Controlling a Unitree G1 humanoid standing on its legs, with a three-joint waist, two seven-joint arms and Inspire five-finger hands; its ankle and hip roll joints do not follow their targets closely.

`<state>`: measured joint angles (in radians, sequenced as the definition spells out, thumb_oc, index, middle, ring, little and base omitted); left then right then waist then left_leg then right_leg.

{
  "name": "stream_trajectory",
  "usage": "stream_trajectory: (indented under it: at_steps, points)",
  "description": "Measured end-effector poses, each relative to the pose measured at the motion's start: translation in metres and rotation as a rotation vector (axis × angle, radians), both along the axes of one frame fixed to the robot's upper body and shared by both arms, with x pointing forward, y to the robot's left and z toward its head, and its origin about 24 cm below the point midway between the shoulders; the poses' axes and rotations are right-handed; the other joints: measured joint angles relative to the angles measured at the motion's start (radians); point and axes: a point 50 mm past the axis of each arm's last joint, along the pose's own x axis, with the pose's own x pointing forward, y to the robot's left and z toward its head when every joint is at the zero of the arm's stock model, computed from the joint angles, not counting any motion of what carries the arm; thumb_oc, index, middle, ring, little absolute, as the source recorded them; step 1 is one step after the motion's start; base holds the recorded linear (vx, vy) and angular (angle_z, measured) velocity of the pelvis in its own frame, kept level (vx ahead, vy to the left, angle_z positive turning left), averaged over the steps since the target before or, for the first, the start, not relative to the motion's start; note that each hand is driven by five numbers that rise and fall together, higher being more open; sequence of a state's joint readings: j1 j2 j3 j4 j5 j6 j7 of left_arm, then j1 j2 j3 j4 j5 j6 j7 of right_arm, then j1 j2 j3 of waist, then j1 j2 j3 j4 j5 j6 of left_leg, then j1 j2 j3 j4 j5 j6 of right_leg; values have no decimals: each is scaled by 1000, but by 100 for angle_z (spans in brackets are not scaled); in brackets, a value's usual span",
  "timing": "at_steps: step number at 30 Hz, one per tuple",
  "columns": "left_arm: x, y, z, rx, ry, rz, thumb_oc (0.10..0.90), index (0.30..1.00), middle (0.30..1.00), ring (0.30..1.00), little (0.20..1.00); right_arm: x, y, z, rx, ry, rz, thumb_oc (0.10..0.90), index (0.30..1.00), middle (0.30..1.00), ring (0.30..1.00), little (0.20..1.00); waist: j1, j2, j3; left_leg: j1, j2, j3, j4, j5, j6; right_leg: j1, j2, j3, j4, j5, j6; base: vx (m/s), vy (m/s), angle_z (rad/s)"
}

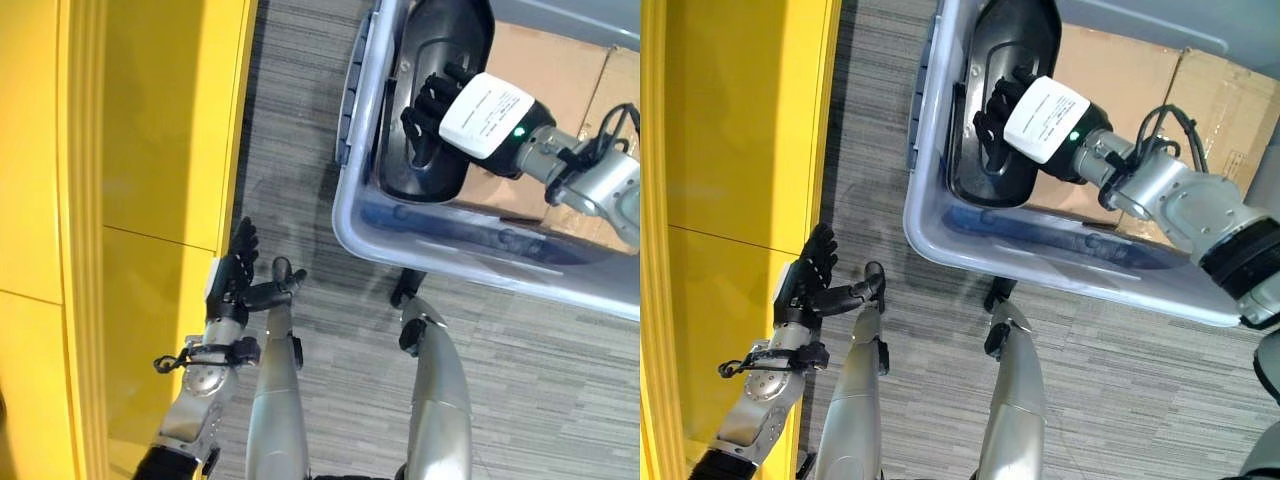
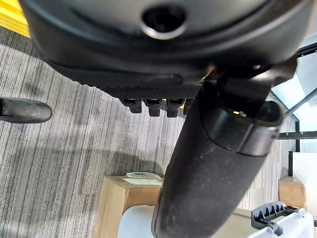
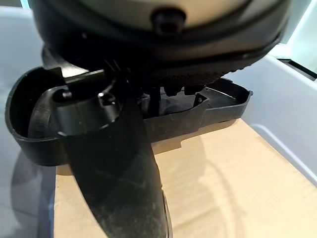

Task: Move parts from the plastic box to the shelf.

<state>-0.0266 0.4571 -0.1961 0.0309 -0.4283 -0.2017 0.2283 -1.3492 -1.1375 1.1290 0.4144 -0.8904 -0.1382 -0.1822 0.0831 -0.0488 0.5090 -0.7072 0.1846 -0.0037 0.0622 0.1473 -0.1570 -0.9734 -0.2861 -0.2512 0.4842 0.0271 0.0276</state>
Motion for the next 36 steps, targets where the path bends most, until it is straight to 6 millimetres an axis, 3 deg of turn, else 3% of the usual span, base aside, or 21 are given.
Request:
stream_trajectory:
  at_steps: [1, 5, 11, 13, 14, 15, 16, 17, 18, 19, 21, 26, 32, 36]
  points:
    - [0, -1, 0, -1, 0, -1, 900, 1000, 1000, 1000, 1000, 1, 0, 0, 6, 0, -2, 400, 300, 300, 300, 300, 0, 1, -9, -9, 1, 0, 0, 0, -1, -9, -1, -2, 4, 0, 0, 4, 5, 4]
    - [0, -2, -1, -5, 1, -5, 900, 1000, 1000, 1000, 1000, 5, 4, -5, 17, 3, 3, 400, 300, 300, 300, 300, 2, 15, -39, -23, 4, 1, -25, -2, -2, -33, -1, -7, 2, 0, 1, 0, 4, 3]
    - [-2, -14, -7, -14, 23, -45, 900, 1000, 1000, 1000, 1000, 9, -4, -1, 57, -58, -36, 400, 300, 300, 300, 300, 16, 75, -79, -40, 5, 7, -46, -24, -4, -33, 3, -14, -66, 1, 27, -6, 9, -4]
    - [-2, -16, -6, -19, 16, -48, 900, 1000, 1000, 1000, 1000, 10, -12, -7, 60, -57, -68, 400, 300, 300, 300, 300, 29, 81, -83, -43, 2, 3, -53, -46, -31, -38, -3, -9, -51, -16, 42, -19, 21, 16]
    - [-1, -16, -5, -19, 12, -50, 900, 1000, 1000, 1000, 1000, 11, -16, -10, 58, -50, -83, 400, 300, 300, 300, 300, 19, 75, -88, -63, -13, 3, -11, -53, -40, -37, -19, -19, -69, -14, 43, -19, 22, 46]
    - [3, -20, -5, -14, 13, -63, 900, 1000, 1000, 1000, 1000, 11, -20, -7, 61, -55, -106, 400, 300, 300, 300, 300, 18, 70, -88, -100, -36, 1, 163, -54, -14, -29, -35, -32, -105, -13, 47, 0, 0, 0]
    - [3, -21, -9, -20, 29, -65, 900, 1000, 1000, 1000, 1000, 11, -21, -6, 63, -59, -113, 400, 300, 300, 300, 300, 48, 82, -94, -54, -18, 4, 162, -93, 8, -23, -8, -36, -113, -21, 89, -26, 27, -14]
    - [4, -21, -9, -26, 25, -60, 900, 1000, 1000, 1000, 1000, 10, -24, -10, 66, -59, -120, 400, 300, 300, 300, 300, 45, 84, -95, -37, -6, 28, 91, -73, -15, -57, -8, -4, 16, -13, 57, -18, 19, -8]
    - [3, -21, -8, -26, 21, -56, 900, 1000, 1000, 1000, 1000, 9, -27, -16, 66, -46, -129, 400, 300, 300, 300, 300, 31, 81, -95, -25, -17, 21, 59, -64, -12, -28, -18, -1, 50, -27, 56, -20, 24, 40]
    - [4, -20, -8, -25, 20, -52, 900, 1000, 1000, 1000, 1000, 9, -29, -20, 61, -34, -138, 400, 300, 300, 300, 300, 28, 70, -92, -1, -18, 18, 9, -39, 8, 8, -2, -7, 0, -25, 13, -16, 32, 33]
    - [0, -19, -13, -22, 43, -49, 900, 1000, 1000, 1000, 1000, 8, -29, -22, 79, -23, -140, 400, 300, 300, 300, 300, 42, 61, -87, 29, -4, 24, -21, 11, 14, 27, 13, -11, -9, -17, 7, -15, 30, -6]
    - [-1, -18, -14, -22, 44, -51, 900, 1000, 1000, 1000, 1000, 6, -34, -37, 82, 15, -151, 400, 300, 300, 300, 300, 24, 49, -77, 82, -13, 34, -50, 25, -3, 69, 9, -10, -25, 1, -1, -11, 18, -6]
    - [6, -17, -3, -21, 1, -49, 900, 1000, 1000, 1000, 1000, 1, -36, -67, 61, 137, -151, 400, 300, 300, 300, 300, 25, 30, -30, 207, -18, 51, -85, 21, 2, 196, 9, -14, -68, 8, 3, -16, 37, -2]
    - [9, -9, 2, -20, -16, -16, 900, 1000, 1000, 1000, 1000, -4, -34, -73, 76, 171, -132, 400, 300, 300, 300, 300, 21, 27, -2, 285, -14, 51, -93, 20, 4, 287, 16, -28, -98, 15, 9, -5, 37, -2]
